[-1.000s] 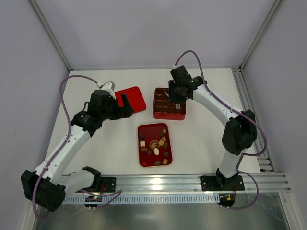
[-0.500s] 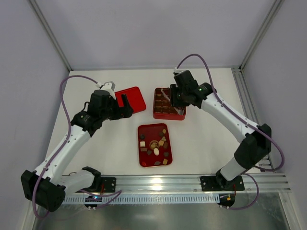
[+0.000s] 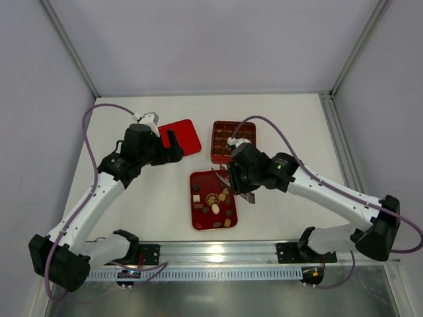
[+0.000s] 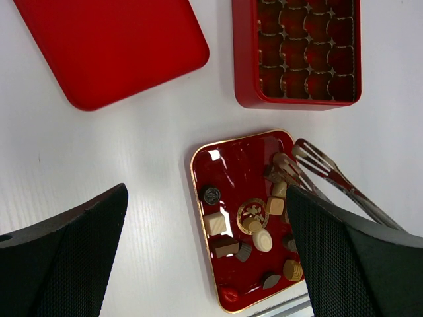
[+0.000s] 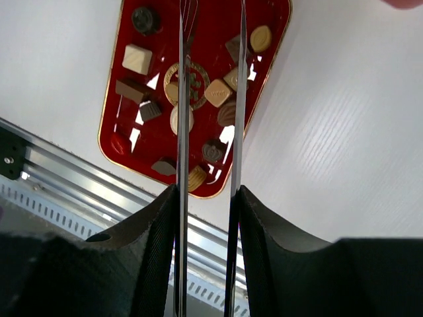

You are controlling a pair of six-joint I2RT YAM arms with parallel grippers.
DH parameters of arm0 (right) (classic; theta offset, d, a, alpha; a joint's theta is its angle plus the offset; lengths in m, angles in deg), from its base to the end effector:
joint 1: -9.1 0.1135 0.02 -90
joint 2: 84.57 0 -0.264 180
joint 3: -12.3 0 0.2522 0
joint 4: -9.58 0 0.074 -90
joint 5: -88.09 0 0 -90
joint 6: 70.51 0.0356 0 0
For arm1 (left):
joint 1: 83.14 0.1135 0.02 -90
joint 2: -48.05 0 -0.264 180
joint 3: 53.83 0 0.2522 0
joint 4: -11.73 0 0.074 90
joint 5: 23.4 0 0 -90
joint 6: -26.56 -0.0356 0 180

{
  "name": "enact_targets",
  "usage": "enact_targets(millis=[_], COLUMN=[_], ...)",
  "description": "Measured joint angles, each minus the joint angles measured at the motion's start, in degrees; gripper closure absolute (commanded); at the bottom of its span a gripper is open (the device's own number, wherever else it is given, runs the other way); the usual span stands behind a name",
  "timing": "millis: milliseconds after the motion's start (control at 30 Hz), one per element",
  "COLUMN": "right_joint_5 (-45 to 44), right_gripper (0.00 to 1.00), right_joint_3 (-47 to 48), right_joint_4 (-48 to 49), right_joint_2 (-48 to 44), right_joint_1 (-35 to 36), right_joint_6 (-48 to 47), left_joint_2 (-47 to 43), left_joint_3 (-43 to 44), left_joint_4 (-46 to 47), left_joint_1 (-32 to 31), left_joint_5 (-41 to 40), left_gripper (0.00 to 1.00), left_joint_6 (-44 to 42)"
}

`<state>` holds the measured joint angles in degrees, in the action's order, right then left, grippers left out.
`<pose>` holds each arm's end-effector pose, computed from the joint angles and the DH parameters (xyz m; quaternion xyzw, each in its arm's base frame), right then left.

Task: Pack the chocolate

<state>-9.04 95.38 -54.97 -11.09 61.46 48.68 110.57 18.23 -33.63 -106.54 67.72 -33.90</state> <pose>0.1601 0.2003 0.3192 -0.1728 0.9361 0.1514 0.2663 0.2161 -0.0943 0.3254 -0.0432 0.8892 -0.2108 0.4038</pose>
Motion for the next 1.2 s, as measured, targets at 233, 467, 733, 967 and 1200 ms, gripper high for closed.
enact_targets(millis=[233, 467, 733, 967, 1200], right_joint_5=[0.07, 0.02, 0.11, 0.50, 0.70], right_gripper=[0.59, 0.59, 0.59, 0.59, 0.59], right_joint_3=[-3.26, -4.39, -5.44, -6.40, -6.67], right_joint_4=[-1.49, -1.57, -1.49, -1.14, -0.42], right_joint_2=[0.07, 0.33, 0.94, 1.90, 3.10], right_joint_1=[2.10, 2.36, 2.45, 2.62, 2.69], right_joint_6=[0.98, 0.96, 0.94, 0.94, 0.87], left_joint_2=[0.00, 0.00, 0.00, 0.00, 0.00], left_joint_3=[0.00, 0.00, 0.00, 0.00, 0.00], left_joint_4=[0.02, 0.02, 0.02, 0.02, 0.02], left_joint_1=[0.00, 0.00, 0.00, 0.00, 0.00], left_joint_5=[-0.02, -0.02, -0.02, -0.04, -0.02], left_gripper=[0.00, 0.00, 0.00, 0.00, 0.00], left_joint_6=[0.00, 0.00, 0.00, 0.00, 0.00])
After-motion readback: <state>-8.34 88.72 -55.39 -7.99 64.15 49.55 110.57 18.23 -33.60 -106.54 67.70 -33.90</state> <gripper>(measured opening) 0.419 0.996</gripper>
